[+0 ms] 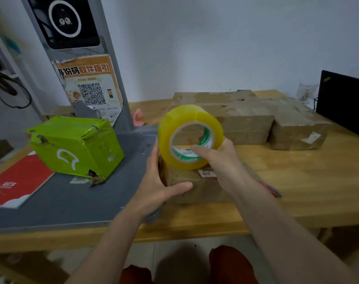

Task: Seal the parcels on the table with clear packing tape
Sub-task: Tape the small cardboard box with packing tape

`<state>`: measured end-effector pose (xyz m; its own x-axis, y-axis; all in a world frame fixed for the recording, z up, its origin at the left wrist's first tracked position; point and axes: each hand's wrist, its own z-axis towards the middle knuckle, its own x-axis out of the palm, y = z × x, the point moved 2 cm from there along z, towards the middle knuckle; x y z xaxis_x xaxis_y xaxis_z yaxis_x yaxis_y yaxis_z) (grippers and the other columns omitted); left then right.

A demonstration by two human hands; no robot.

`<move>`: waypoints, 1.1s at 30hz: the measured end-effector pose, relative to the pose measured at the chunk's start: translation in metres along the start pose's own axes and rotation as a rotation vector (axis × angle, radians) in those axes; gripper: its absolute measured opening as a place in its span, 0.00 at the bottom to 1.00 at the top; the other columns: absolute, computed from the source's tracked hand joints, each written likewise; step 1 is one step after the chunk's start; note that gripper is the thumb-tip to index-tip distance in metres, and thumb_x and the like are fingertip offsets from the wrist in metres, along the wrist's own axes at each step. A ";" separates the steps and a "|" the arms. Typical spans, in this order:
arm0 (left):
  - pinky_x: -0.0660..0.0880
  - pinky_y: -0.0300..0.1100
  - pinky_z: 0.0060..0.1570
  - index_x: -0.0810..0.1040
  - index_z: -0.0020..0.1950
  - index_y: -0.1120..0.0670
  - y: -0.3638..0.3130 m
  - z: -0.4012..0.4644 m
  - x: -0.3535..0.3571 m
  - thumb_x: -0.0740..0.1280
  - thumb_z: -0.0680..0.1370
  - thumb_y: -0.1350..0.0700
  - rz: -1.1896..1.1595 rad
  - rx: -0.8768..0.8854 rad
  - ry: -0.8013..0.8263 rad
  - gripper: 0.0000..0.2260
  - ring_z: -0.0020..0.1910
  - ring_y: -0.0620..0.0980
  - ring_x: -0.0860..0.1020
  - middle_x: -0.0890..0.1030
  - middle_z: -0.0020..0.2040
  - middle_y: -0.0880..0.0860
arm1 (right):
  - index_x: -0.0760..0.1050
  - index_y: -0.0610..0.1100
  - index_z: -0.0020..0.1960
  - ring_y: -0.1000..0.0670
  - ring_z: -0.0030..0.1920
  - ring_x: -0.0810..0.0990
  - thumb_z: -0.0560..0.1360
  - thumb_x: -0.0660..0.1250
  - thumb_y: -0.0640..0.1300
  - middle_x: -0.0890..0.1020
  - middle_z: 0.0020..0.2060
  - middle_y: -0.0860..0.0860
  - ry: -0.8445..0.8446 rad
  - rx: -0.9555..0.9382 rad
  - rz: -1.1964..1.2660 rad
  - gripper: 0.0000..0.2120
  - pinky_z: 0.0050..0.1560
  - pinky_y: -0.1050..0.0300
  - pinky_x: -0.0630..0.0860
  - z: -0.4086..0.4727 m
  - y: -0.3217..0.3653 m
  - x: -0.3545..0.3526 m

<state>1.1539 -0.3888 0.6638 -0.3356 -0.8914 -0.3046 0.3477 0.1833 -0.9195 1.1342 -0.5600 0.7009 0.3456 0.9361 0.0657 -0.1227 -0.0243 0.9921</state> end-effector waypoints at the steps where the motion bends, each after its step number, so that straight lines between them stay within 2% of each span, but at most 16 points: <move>1: 0.70 0.50 0.70 0.56 0.78 0.42 0.006 -0.002 -0.004 0.82 0.57 0.37 0.014 -0.030 0.023 0.56 0.72 0.41 0.68 0.67 0.74 0.45 | 0.76 0.47 0.62 0.53 0.51 0.82 0.74 0.73 0.39 0.83 0.50 0.52 0.021 0.013 -0.056 0.17 0.50 0.58 0.80 0.002 -0.005 0.006; 4: 0.72 0.35 0.63 0.63 0.74 0.46 0.022 -0.006 -0.011 0.85 0.58 0.44 0.044 -0.094 0.033 0.50 0.65 0.35 0.74 0.74 0.67 0.43 | 0.67 0.44 0.72 0.44 0.61 0.77 0.75 0.70 0.44 0.77 0.62 0.45 0.055 0.050 -0.218 0.27 0.57 0.45 0.78 0.003 -0.021 0.027; 6: 0.72 0.27 0.55 0.66 0.71 0.46 0.024 -0.008 -0.013 0.84 0.59 0.50 0.051 -0.100 0.022 0.45 0.60 0.32 0.75 0.77 0.64 0.41 | 0.67 0.43 0.72 0.42 0.62 0.76 0.75 0.70 0.44 0.77 0.63 0.44 0.040 0.036 -0.252 0.27 0.58 0.43 0.77 0.001 -0.024 0.031; 8: 0.71 0.25 0.53 0.66 0.72 0.48 0.026 -0.005 -0.015 0.83 0.58 0.51 0.063 -0.097 0.029 0.45 0.61 0.32 0.75 0.77 0.64 0.42 | 0.69 0.43 0.69 0.43 0.59 0.78 0.75 0.69 0.42 0.79 0.59 0.44 0.039 0.035 -0.262 0.24 0.57 0.43 0.77 0.003 -0.023 0.029; 10: 0.71 0.27 0.57 0.65 0.74 0.47 0.030 -0.001 -0.015 0.85 0.57 0.46 0.105 -0.110 0.043 0.49 0.64 0.35 0.73 0.74 0.66 0.42 | 0.73 0.44 0.65 0.45 0.54 0.79 0.75 0.70 0.39 0.81 0.53 0.45 0.057 0.040 -0.271 0.19 0.55 0.46 0.77 0.004 -0.020 0.020; 13: 0.68 0.38 0.67 0.56 0.78 0.42 0.034 0.000 -0.016 0.83 0.55 0.39 0.174 -0.143 0.069 0.58 0.71 0.39 0.67 0.66 0.72 0.41 | 0.76 0.46 0.56 0.49 0.49 0.81 0.74 0.70 0.35 0.83 0.47 0.48 0.051 0.026 -0.279 0.13 0.51 0.50 0.77 0.005 -0.012 -0.001; 15: 0.65 0.41 0.71 0.50 0.81 0.42 0.034 0.000 -0.016 0.84 0.55 0.39 0.202 -0.165 0.085 0.62 0.73 0.40 0.62 0.61 0.74 0.39 | 0.76 0.47 0.51 0.51 0.47 0.81 0.74 0.70 0.34 0.82 0.44 0.49 0.027 0.011 -0.311 0.11 0.47 0.54 0.77 0.008 -0.008 -0.021; 18: 0.63 0.41 0.73 0.50 0.81 0.45 0.032 0.002 -0.016 0.83 0.57 0.44 0.234 -0.179 0.099 0.60 0.73 0.40 0.62 0.60 0.73 0.40 | 0.74 0.47 0.52 0.54 0.44 0.78 0.75 0.70 0.35 0.80 0.44 0.51 0.001 -0.012 -0.389 0.10 0.41 0.60 0.73 0.013 -0.002 -0.044; 21: 0.63 0.41 0.71 0.47 0.81 0.46 0.023 0.005 -0.017 0.83 0.61 0.47 0.316 -0.215 0.178 0.59 0.73 0.42 0.61 0.59 0.71 0.39 | 0.75 0.45 0.54 0.52 0.45 0.80 0.74 0.70 0.38 0.81 0.45 0.49 -0.040 0.017 -0.373 0.10 0.42 0.57 0.75 0.015 -0.011 -0.046; 24: 0.60 0.40 0.71 0.41 0.81 0.51 0.006 0.014 -0.019 0.81 0.64 0.44 0.566 -0.221 0.303 0.61 0.75 0.46 0.56 0.56 0.72 0.43 | 0.77 0.46 0.57 0.48 0.50 0.82 0.70 0.75 0.44 0.83 0.49 0.48 -0.109 0.053 -0.352 0.16 0.50 0.49 0.80 0.014 -0.024 -0.042; 26: 0.55 0.49 0.77 0.42 0.81 0.50 -0.005 0.023 -0.011 0.80 0.61 0.36 0.741 -0.152 0.300 0.62 0.77 0.50 0.51 0.53 0.77 0.47 | 0.79 0.45 0.55 0.48 0.49 0.82 0.68 0.77 0.45 0.83 0.48 0.49 -0.130 0.044 -0.368 0.18 0.51 0.48 0.80 0.013 -0.026 -0.040; 28: 0.55 0.54 0.77 0.48 0.81 0.47 -0.009 0.029 0.004 0.79 0.59 0.33 0.815 -0.076 0.284 0.60 0.76 0.51 0.53 0.57 0.76 0.48 | 0.80 0.44 0.52 0.49 0.47 0.82 0.68 0.77 0.43 0.84 0.44 0.51 -0.139 0.039 -0.361 0.14 0.49 0.50 0.80 0.013 -0.025 -0.039; 30: 0.61 0.50 0.73 0.52 0.79 0.47 -0.006 0.031 0.013 0.78 0.59 0.33 0.825 -0.070 0.276 0.56 0.72 0.51 0.59 0.63 0.71 0.48 | 0.80 0.46 0.49 0.50 0.46 0.82 0.70 0.76 0.42 0.84 0.42 0.52 -0.126 0.032 -0.360 0.08 0.48 0.52 0.79 0.011 -0.022 -0.039; 33: 0.65 0.47 0.70 0.52 0.79 0.49 0.000 0.028 0.012 0.77 0.59 0.33 0.850 -0.071 0.257 0.56 0.68 0.48 0.60 0.65 0.67 0.47 | 0.80 0.45 0.48 0.48 0.46 0.82 0.73 0.73 0.41 0.84 0.43 0.48 -0.077 -0.018 -0.420 0.05 0.47 0.52 0.78 0.012 -0.016 -0.042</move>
<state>1.1741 -0.4109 0.6668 -0.1777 -0.3232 -0.9295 0.5165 0.7733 -0.3676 1.1331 -0.6029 0.6838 0.4378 0.8343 -0.3351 0.0275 0.3601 0.9325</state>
